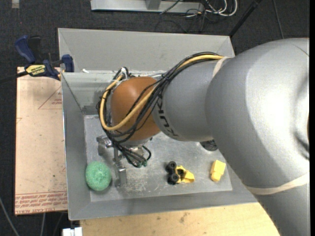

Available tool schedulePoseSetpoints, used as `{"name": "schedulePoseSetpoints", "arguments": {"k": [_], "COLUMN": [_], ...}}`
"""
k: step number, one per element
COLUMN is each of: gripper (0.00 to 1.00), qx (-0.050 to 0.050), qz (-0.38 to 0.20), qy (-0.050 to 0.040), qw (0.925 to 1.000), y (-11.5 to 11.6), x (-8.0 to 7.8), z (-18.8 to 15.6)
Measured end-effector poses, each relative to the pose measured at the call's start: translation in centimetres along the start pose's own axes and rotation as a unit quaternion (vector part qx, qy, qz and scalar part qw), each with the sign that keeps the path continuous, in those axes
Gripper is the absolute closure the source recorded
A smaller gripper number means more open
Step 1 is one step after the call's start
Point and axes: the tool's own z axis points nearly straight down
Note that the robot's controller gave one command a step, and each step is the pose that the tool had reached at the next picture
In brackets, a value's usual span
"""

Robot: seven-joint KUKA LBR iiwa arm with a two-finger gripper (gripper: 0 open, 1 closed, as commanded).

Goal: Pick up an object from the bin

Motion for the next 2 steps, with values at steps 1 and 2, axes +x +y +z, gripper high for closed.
{"name": "schedulePoseSetpoints", "arguments": {"k": [1,2], "gripper": [0.00,0.00], "qx": [0.000,0.001], "qz": [0.000,-0.057], "qy": [0.0001,0.0004], "qw": [1.0000,0.9984], "y": [0.0,1.2], "x": [0.0,0.2], "z": [0.0,0.0]}}
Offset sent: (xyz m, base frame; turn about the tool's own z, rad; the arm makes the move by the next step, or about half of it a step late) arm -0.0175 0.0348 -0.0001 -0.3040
